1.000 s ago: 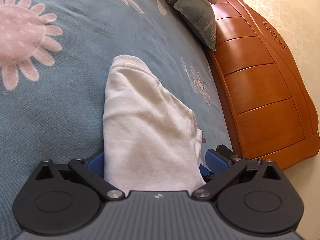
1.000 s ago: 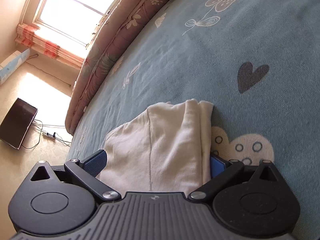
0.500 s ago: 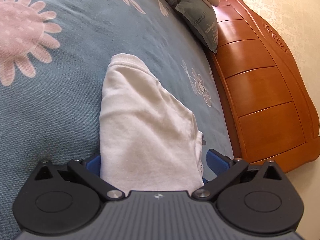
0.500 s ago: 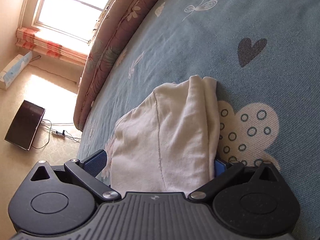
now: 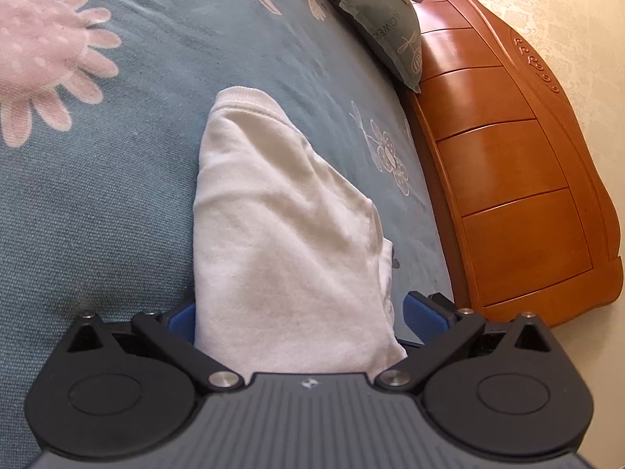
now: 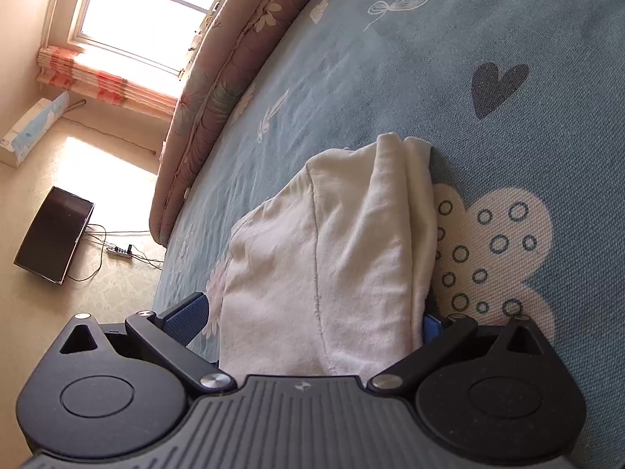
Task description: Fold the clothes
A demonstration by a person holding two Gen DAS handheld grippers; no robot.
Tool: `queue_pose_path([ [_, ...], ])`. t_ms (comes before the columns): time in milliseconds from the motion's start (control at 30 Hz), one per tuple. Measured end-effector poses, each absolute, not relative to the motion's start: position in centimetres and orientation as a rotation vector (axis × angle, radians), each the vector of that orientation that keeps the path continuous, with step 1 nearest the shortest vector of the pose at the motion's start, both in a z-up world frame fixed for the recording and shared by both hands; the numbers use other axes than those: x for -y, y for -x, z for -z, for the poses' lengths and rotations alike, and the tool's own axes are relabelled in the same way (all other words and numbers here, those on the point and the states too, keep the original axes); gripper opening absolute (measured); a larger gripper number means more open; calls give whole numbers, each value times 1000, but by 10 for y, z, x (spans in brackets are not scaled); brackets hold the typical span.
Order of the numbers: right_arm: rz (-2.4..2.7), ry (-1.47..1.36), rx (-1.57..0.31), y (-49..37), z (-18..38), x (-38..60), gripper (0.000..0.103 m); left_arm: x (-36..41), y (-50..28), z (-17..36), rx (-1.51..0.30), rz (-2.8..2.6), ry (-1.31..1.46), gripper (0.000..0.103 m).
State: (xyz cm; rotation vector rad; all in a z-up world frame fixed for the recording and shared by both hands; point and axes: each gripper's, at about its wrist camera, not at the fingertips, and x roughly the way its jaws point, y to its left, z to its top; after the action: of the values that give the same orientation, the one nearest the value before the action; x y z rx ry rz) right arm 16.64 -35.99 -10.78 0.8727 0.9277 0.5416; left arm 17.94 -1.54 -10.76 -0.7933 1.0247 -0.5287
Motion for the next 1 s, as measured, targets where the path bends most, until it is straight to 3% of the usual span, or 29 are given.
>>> queue_pose_path([
  [500, -571, -822, -861, -158, 109, 360, 103, 17, -171, 106, -975, 578, 732, 102],
  [1000, -579, -819, -854, -158, 110, 359, 103, 17, -189, 109, -1053, 565, 791, 102],
])
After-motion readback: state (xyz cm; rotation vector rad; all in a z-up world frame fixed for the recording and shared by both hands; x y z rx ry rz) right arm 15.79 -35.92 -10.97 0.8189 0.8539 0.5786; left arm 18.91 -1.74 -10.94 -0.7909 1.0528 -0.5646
